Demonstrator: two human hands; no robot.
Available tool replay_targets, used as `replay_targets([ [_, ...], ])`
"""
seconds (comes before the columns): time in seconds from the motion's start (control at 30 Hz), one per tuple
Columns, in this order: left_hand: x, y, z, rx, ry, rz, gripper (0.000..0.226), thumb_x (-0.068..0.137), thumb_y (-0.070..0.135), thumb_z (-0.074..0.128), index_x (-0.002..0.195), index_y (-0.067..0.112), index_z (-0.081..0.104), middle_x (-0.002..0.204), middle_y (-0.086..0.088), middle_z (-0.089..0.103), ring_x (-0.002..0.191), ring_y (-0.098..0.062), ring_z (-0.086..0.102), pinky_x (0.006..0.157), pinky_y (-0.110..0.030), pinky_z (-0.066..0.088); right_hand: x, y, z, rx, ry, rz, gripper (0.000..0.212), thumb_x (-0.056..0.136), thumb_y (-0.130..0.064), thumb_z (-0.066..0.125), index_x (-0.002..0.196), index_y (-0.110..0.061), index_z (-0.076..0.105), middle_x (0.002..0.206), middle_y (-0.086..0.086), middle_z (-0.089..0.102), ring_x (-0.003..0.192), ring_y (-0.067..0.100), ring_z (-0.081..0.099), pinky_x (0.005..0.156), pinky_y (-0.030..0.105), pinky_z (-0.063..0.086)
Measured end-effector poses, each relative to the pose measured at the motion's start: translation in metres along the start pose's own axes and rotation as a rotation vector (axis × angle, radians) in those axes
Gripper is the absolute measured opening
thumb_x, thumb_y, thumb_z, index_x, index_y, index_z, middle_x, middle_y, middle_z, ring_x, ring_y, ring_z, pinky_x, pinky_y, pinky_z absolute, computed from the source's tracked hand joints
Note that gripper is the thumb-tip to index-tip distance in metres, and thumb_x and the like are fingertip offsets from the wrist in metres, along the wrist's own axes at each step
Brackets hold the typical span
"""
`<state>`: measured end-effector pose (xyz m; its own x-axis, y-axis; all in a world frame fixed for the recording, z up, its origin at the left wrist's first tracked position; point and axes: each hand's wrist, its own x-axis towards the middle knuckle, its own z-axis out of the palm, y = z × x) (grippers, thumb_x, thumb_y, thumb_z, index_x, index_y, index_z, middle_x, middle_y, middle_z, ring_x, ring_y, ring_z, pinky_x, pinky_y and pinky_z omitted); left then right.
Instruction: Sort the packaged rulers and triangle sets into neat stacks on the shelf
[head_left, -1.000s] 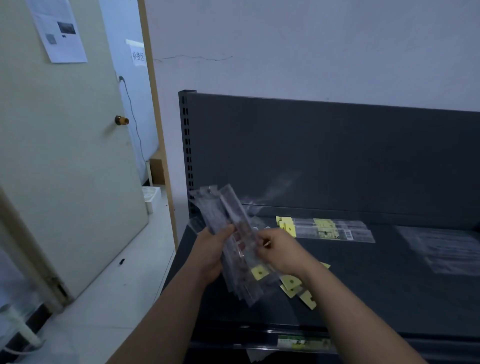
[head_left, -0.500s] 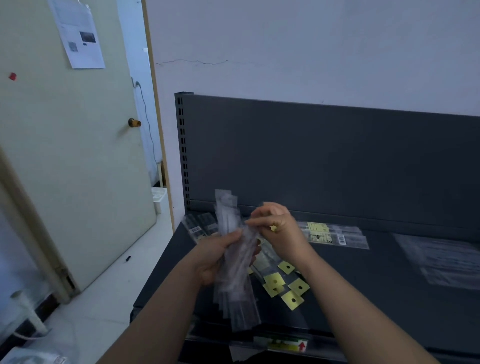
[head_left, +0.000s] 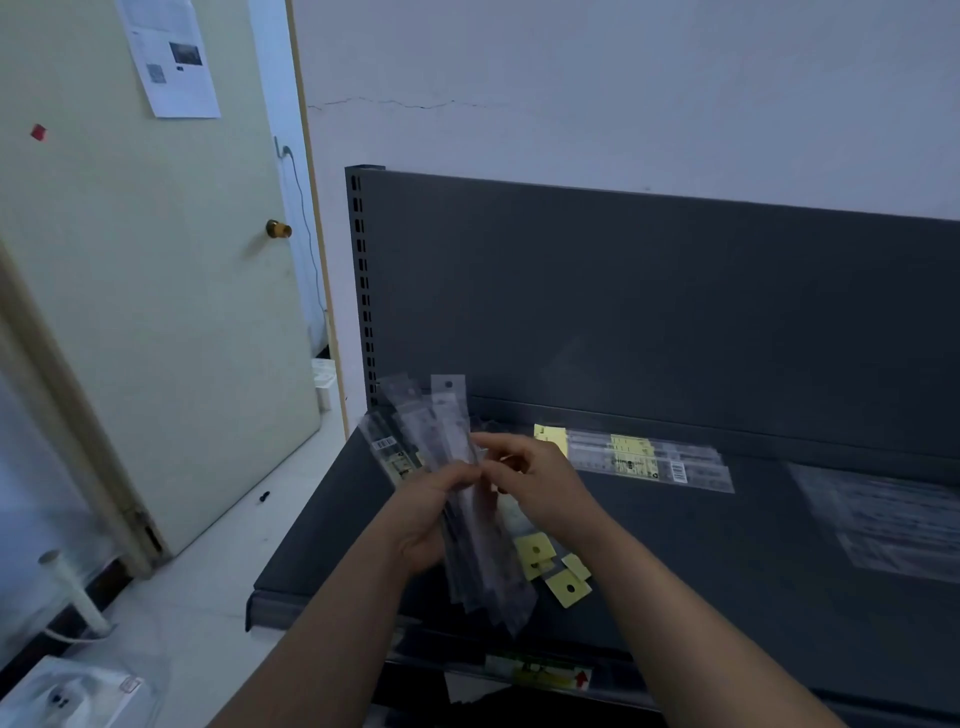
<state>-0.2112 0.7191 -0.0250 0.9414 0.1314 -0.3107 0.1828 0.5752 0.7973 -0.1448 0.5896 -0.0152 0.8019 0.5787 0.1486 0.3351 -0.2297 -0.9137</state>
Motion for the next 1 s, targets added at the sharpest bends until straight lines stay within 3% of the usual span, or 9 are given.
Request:
replay_targets([
  [0.1, 0.006, 0.001, 0.001, -0.089, 0.016, 0.029, 0.026, 0.089, -0.001, 0.05, 0.109, -0.003, 0.065, 0.095, -0.019, 0.066, 0.074, -0.023, 0.063, 0.065, -0.032, 0.056, -0.003, 0.006, -0.01, -0.053, -0.008, 0.08, 0.034, 0.092, -0.03, 0.062, 0.125, -0.025, 0.058, 0.113, -0.003, 0.056, 0.102, 0.014, 0.057, 0.084, 0.022, 0.047],
  [0.2, 0.014, 0.001, 0.003, -0.152, 0.044, 0.126, 0.011, 0.088, 0.011, 0.06, 0.094, 0.002, 0.064, 0.079, -0.01, 0.062, 0.067, -0.018, 0.06, 0.058, -0.03, 0.055, -0.009, 0.007, -0.018, -0.011, -0.166, 0.252, 0.06, 0.084, -0.046, 0.067, 0.134, -0.021, 0.047, 0.122, -0.002, 0.056, 0.11, 0.013, 0.057, 0.092, 0.028, 0.048],
  [0.33, 0.02, 0.0, 0.026, -0.22, 0.041, 0.285, 0.025, 0.075, 0.031, 0.07, 0.074, 0.014, 0.052, 0.061, -0.001, 0.05, 0.053, -0.012, 0.051, 0.052, -0.025, 0.051, -0.013, 0.007, -0.016, 0.038, -0.334, 0.291, 0.068, 0.074, -0.064, 0.066, 0.128, -0.023, 0.057, 0.124, -0.001, 0.064, 0.113, 0.016, 0.062, 0.103, 0.042, 0.046],
  [0.43, 0.018, 0.001, 0.046, -0.318, 0.031, 0.374, 0.026, 0.071, 0.032, 0.071, 0.073, 0.016, 0.052, 0.061, -0.001, 0.049, 0.049, -0.011, 0.048, 0.05, -0.026, 0.05, -0.018, 0.002, -0.02, 0.151, -0.323, 0.292, 0.04, 0.091, -0.042, 0.059, 0.118, -0.012, 0.061, 0.117, 0.007, 0.068, 0.107, 0.02, 0.065, 0.102, 0.039, 0.048],
  [0.57, 0.014, -0.007, 0.058, -0.074, 0.048, 0.434, 0.029, 0.072, 0.044, 0.067, 0.072, 0.015, 0.065, 0.07, -0.002, 0.064, 0.069, -0.019, 0.063, 0.074, -0.036, 0.054, -0.03, 0.0, -0.036, 0.203, -0.272, 0.283, 0.029, 0.094, -0.028, 0.058, 0.113, -0.005, 0.062, 0.105, 0.012, 0.069, 0.093, 0.024, 0.065, 0.085, 0.032, 0.052],
  [0.7, 0.009, -0.015, 0.059, 0.229, -0.004, 0.423, 0.048, 0.067, 0.049, 0.073, 0.103, 0.018, 0.066, 0.097, -0.001, 0.072, 0.09, -0.016, 0.07, 0.083, -0.039, 0.054, -0.047, 0.009, -0.072, 0.035, -0.189, 0.273, 0.022, 0.083, -0.021, 0.072, 0.103, -0.013, 0.066, 0.095, 0.005, 0.072, 0.088, 0.024, 0.068, 0.084, 0.04, 0.055],
  [0.8, 0.016, -0.015, 0.052, 0.311, 0.033, 0.441, 0.077, 0.069, 0.04, 0.082, 0.136, 0.023, 0.047, 0.126, 0.001, 0.058, 0.113, -0.015, 0.059, 0.089, -0.031, 0.049, -0.068, 0.009, -0.105, -0.197, -0.084, 0.289, 0.019, 0.081, -0.011, 0.074, 0.097, -0.019, 0.067, 0.084, -0.001, 0.067, 0.077, 0.014, 0.063, 0.073, 0.029, 0.051],
  [0.9, 0.021, -0.017, 0.055, 0.408, 0.003, 0.423, 0.089, 0.063, 0.036, 0.081, 0.141, 0.027, 0.039, 0.127, 0.004, 0.06, 0.117, -0.014, 0.058, 0.095, -0.035, 0.05, -0.088, 0.017, -0.14, -0.454, 0.057, 0.362, 0.022, 0.078, -0.013, 0.076, 0.095, -0.024, 0.07, 0.09, -0.006, 0.07, 0.086, 0.012, 0.065, 0.083, 0.031, 0.054],
  [1.0, 0.027, -0.033, 0.066, 0.742, -0.159, 0.346, 0.09, 0.06, 0.032, 0.089, 0.138, 0.035, 0.042, 0.125, 0.01, 0.059, 0.119, -0.012, 0.054, 0.098, -0.039, 0.048, -0.104, 0.024, -0.161, -0.728, 0.069, 0.482, 0.031, 0.074, -0.019, 0.078, 0.1, -0.034, 0.069, 0.092, -0.012, 0.069, 0.089, 0.009, 0.064, 0.086, 0.032, 0.052],
])
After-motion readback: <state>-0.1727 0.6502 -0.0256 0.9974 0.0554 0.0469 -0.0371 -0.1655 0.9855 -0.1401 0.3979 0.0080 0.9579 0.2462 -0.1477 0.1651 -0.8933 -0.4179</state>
